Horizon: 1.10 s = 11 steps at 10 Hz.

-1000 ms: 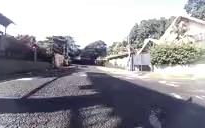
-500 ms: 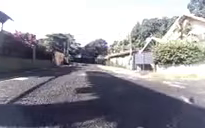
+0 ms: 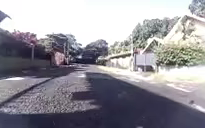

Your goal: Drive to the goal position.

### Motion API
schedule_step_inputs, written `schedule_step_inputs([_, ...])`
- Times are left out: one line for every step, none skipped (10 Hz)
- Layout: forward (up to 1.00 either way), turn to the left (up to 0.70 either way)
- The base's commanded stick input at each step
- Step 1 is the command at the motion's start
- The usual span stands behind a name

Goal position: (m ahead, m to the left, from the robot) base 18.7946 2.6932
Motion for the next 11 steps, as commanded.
schedule_step_inputs([0.63, 0.00])
schedule_step_inputs([0.63, 0.00])
schedule_step_inputs([0.63, 0.00])
schedule_step_inputs([0.63, 0.00])
schedule_step_inputs([0.63, 0.00])
schedule_step_inputs([0.63, 0.00])
schedule_step_inputs([0.63, 0.00])
schedule_step_inputs([0.63, 0.00])
schedule_step_inputs([0.63, 0.00])
schedule_step_inputs([0.63, 0.00])
schedule_step_inputs([0.63, 0.00])
